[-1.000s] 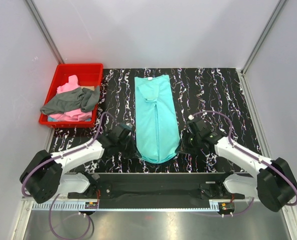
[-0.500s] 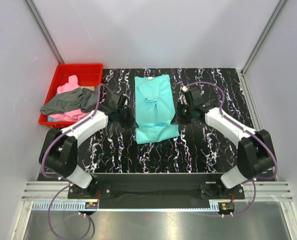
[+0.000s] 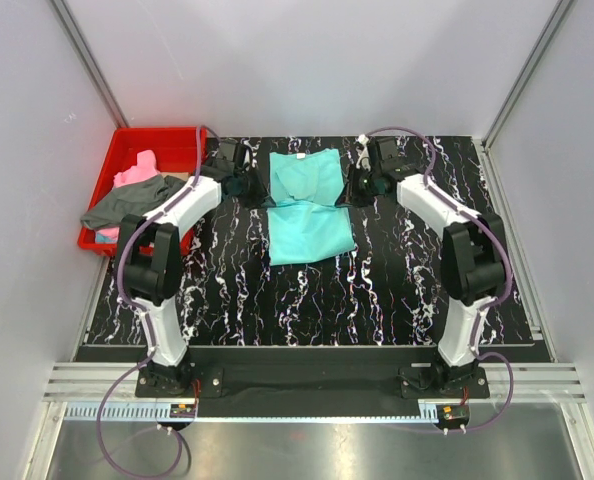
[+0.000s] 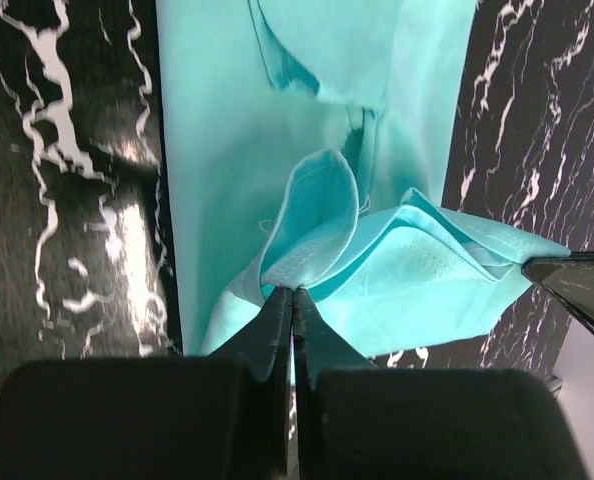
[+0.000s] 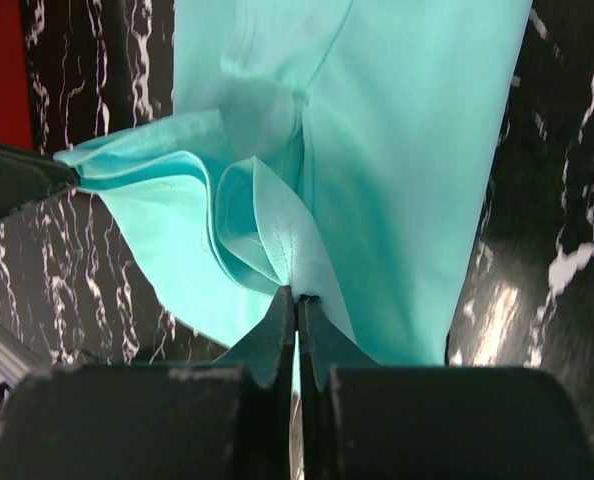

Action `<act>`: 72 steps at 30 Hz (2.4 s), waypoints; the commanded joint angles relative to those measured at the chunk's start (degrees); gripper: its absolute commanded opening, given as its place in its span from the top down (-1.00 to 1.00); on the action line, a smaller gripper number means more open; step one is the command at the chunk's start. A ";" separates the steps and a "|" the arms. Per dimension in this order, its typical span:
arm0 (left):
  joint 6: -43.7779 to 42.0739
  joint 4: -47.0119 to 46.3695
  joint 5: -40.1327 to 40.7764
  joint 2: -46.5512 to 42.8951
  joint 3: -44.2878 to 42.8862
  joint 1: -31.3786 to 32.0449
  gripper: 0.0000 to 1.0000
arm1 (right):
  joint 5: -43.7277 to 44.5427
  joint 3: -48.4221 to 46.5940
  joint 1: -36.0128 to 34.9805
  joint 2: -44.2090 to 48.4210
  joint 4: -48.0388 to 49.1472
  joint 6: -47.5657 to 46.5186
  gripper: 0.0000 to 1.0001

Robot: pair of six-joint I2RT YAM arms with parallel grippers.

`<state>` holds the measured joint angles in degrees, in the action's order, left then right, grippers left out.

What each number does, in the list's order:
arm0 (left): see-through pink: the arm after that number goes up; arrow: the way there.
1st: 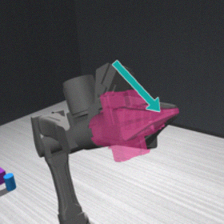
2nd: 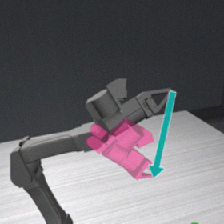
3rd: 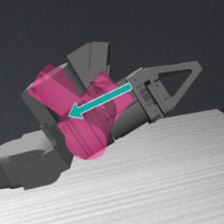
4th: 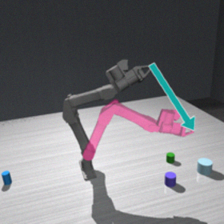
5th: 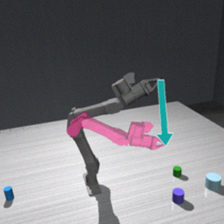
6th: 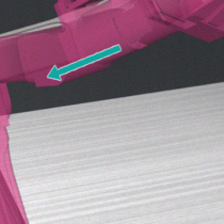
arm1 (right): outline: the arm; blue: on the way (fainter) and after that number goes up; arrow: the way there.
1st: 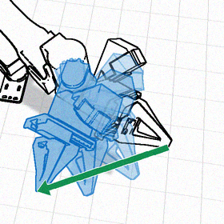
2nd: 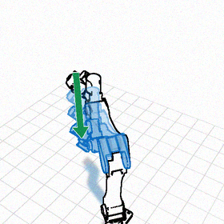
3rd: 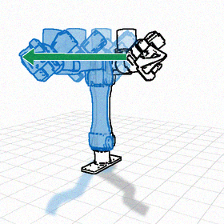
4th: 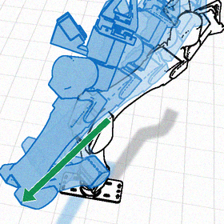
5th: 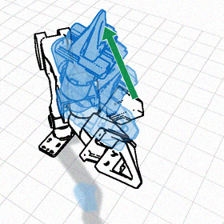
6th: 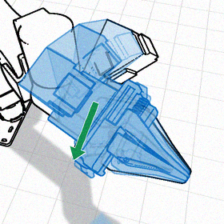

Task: Fold and stack the t-shirts
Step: Fold the tshirt

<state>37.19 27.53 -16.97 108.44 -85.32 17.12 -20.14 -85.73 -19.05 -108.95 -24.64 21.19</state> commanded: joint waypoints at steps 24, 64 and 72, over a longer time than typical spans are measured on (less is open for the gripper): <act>4.64 -19.35 -14.14 18.46 -13.81 -5.52 1.00 | -3.24 -10.24 4.90 -14.01 15.06 -4.14 1.00; -5.20 -20.32 -11.33 -1.49 11.94 -2.89 -0.32 | -29.25 2.76 10.17 -9.62 7.68 -15.04 -0.42; -3.70 -22.69 -13.09 6.69 5.79 -0.78 -0.32 | -30.48 3.82 10.17 -11.81 8.65 -14.86 -0.43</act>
<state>33.08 8.32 -28.71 112.73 -76.66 16.58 -47.64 -82.00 -9.04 -120.29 -18.50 7.09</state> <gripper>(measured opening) 0.660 0.710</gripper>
